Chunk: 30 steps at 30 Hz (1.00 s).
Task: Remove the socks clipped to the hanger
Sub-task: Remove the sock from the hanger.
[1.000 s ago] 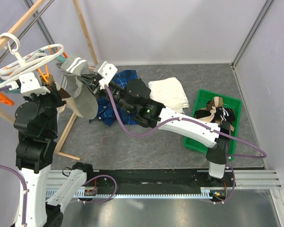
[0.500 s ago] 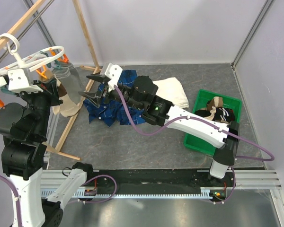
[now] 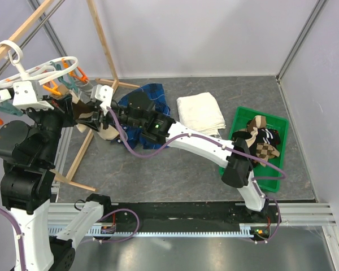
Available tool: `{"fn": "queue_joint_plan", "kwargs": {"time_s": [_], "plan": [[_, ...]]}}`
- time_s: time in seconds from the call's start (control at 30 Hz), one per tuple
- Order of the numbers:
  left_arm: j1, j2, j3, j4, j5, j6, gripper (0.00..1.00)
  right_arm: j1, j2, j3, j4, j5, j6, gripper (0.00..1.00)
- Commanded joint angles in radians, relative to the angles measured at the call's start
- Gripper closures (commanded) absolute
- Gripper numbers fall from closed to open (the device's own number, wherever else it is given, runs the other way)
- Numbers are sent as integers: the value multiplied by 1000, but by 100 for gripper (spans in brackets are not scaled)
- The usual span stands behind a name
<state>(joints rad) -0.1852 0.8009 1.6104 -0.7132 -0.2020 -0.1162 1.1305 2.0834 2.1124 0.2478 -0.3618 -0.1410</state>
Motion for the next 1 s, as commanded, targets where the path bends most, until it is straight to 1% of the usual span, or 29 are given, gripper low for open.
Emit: {"fn": "queue_joint_plan", "kwargs": {"time_s": [0.0,0.07,0.1,0.13,0.23,0.27,0.4,0.5,0.63,0.87,0.93,0.97], "plan": [[4,12,37,-3,26,-27,98,5,21,77,18,-26,49,76],[4,18,55,-23,21,-33,96,5,15,72,21,-2,49,98],[4,20,66,-35,15,-37,92,6,9,70,18,10,50,100],[4,20,77,-52,3,-49,79,6,6,72,15,18,53,100],[4,29,124,-92,-20,-86,55,9,-2,78,-1,47,57,100],[4,34,158,-106,-36,-100,52,12,-3,81,-14,50,58,100],[4,70,242,-169,-86,-181,48,14,1,89,-41,83,60,100],[4,87,295,-189,-120,-212,48,14,13,106,-65,92,55,100],[4,122,344,-212,-172,-212,48,14,24,118,-84,104,52,100],[4,173,345,-206,-155,-183,47,15,38,123,-94,93,43,100],[4,188,353,-209,-158,-178,47,25,37,118,-114,107,5,100],[4,202,353,-209,-154,-175,47,31,33,116,-126,139,-24,100]]}}
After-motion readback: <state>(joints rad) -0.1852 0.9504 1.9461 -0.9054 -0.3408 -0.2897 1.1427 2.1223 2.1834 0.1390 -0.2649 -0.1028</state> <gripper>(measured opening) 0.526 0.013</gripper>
